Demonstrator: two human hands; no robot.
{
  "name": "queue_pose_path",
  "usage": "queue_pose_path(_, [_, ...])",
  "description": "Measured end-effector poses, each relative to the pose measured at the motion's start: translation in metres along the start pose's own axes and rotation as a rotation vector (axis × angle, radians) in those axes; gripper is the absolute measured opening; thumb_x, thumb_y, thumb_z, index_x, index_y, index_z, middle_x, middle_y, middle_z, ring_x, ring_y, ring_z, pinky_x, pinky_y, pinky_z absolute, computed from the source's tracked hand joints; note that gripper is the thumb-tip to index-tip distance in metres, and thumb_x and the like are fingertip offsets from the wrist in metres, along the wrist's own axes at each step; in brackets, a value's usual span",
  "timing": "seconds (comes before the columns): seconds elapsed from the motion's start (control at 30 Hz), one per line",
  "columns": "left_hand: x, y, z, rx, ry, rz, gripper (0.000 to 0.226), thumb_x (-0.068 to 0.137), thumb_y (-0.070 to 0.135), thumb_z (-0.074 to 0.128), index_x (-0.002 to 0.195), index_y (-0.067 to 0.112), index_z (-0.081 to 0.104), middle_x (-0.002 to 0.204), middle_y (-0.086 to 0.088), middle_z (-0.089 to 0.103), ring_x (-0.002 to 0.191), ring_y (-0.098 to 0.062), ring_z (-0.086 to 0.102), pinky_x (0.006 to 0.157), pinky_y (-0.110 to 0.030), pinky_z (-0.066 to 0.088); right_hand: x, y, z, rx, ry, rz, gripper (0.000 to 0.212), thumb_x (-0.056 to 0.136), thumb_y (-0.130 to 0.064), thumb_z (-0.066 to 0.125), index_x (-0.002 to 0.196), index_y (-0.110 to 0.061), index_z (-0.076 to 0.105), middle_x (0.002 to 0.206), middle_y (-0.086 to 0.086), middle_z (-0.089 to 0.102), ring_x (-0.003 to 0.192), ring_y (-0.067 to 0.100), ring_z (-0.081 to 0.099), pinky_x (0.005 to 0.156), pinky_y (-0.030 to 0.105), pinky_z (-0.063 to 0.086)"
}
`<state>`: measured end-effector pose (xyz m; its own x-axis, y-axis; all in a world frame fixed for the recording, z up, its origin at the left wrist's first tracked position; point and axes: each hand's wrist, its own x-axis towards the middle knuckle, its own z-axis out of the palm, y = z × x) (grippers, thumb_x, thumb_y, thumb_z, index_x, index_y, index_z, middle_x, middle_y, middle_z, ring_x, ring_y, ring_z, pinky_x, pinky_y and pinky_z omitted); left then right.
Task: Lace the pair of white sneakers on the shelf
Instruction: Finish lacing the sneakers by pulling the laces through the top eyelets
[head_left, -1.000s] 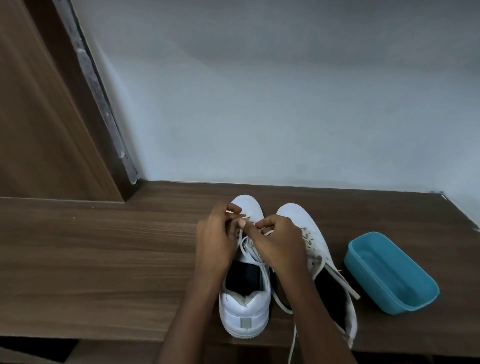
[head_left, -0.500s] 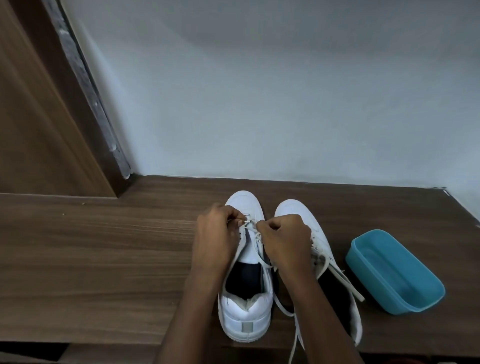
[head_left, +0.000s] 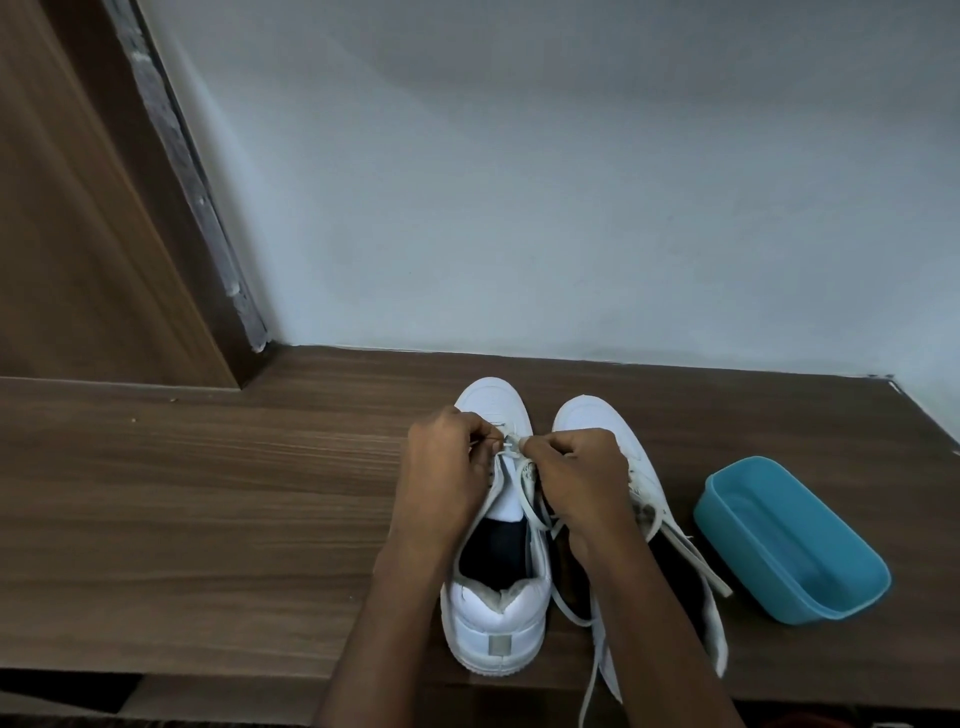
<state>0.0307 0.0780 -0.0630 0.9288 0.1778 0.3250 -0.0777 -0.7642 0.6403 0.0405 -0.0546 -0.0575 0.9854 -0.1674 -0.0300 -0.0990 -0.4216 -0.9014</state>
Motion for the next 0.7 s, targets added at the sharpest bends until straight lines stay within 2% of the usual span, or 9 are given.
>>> queue_pose_path(0.1, [-0.001,0.004,0.0,-0.031,0.03,-0.027,0.007,0.082,0.01,0.076,0.082,0.016,0.08,0.084,0.002,0.076,0.076,-0.014,0.067,0.062,-0.008,0.036,-0.001,-0.002,-0.001,0.048,-0.021,0.04,0.025,0.083,-0.018,0.068,0.069,0.002,0.07,0.057,0.017,0.063,0.053,0.021,0.055,0.057,0.041,0.049])
queue_pose_path(0.2, [-0.002,0.008,0.005,-0.041,0.053,-0.107,0.008,0.082,0.01,0.074,0.081,0.017,0.079,0.083,0.004,0.076,0.076,-0.015,0.068,0.062,-0.014,0.036,-0.003,-0.004,-0.003,0.107,-0.046,0.081,0.028,0.084,-0.015,0.068,0.064,0.004,0.067,0.049,0.006,0.05,0.048,0.013,0.044,0.054,0.031,0.039])
queue_pose_path(0.3, [-0.005,0.011,0.01,-0.043,0.079,-0.203,0.007,0.084,0.014,0.073,0.082,0.019,0.078,0.085,0.005,0.076,0.078,-0.016,0.068,0.065,-0.023,0.039,-0.005,-0.006,-0.004,0.158,-0.053,0.099,0.027,0.084,-0.014,0.067,0.068,0.008,0.066,0.052,0.008,0.048,0.051,0.016,0.042,0.054,0.031,0.036])
queue_pose_path(0.4, [-0.008,0.012,0.013,-0.127,0.078,-0.28,0.011,0.085,0.011,0.07,0.079,0.017,0.076,0.081,0.006,0.074,0.076,-0.014,0.068,0.062,-0.022,0.037,-0.006,-0.005,-0.004,0.199,-0.071,0.147,0.033,0.084,-0.014,0.066,0.057,0.001,0.057,0.052,0.006,0.043,0.05,0.018,0.038,0.054,0.031,0.034])
queue_pose_path(0.47, [-0.009,0.011,0.015,-0.169,0.078,-0.322,0.014,0.086,0.009,0.069,0.077,0.017,0.076,0.078,0.008,0.074,0.075,-0.013,0.068,0.061,-0.022,0.038,-0.006,-0.006,-0.004,0.218,-0.082,0.164,0.036,0.084,-0.016,0.066,0.052,-0.006,0.055,0.051,0.006,0.043,0.05,0.019,0.039,0.054,0.032,0.035])
queue_pose_path(0.53, [-0.009,0.011,0.014,-0.181,0.088,-0.338,0.014,0.086,0.009,0.069,0.077,0.017,0.076,0.077,0.008,0.073,0.073,-0.013,0.067,0.06,-0.022,0.038,-0.005,-0.004,-0.002,0.228,-0.084,0.169,0.035,0.083,-0.018,0.067,0.056,0.002,0.057,0.055,0.01,0.047,0.053,0.02,0.043,0.055,0.034,0.038])
queue_pose_path(0.63, [-0.007,0.01,0.011,-0.171,0.065,-0.318,0.011,0.087,0.012,0.07,0.08,0.017,0.077,0.078,0.007,0.073,0.07,-0.01,0.062,0.053,-0.011,0.031,-0.004,-0.001,0.0,0.249,-0.079,0.175,0.031,0.081,-0.021,0.067,0.066,0.006,0.062,0.058,0.014,0.05,0.056,0.022,0.045,0.057,0.035,0.04])
queue_pose_path(0.7, [-0.007,0.009,0.009,-0.15,0.048,-0.296,0.01,0.087,0.013,0.071,0.081,0.017,0.077,0.08,0.008,0.073,0.068,-0.007,0.059,0.053,-0.007,0.029,-0.002,0.0,0.001,0.266,-0.078,0.184,0.026,0.082,-0.02,0.067,0.07,0.003,0.069,0.061,0.02,0.058,0.057,0.022,0.051,0.059,0.035,0.044])
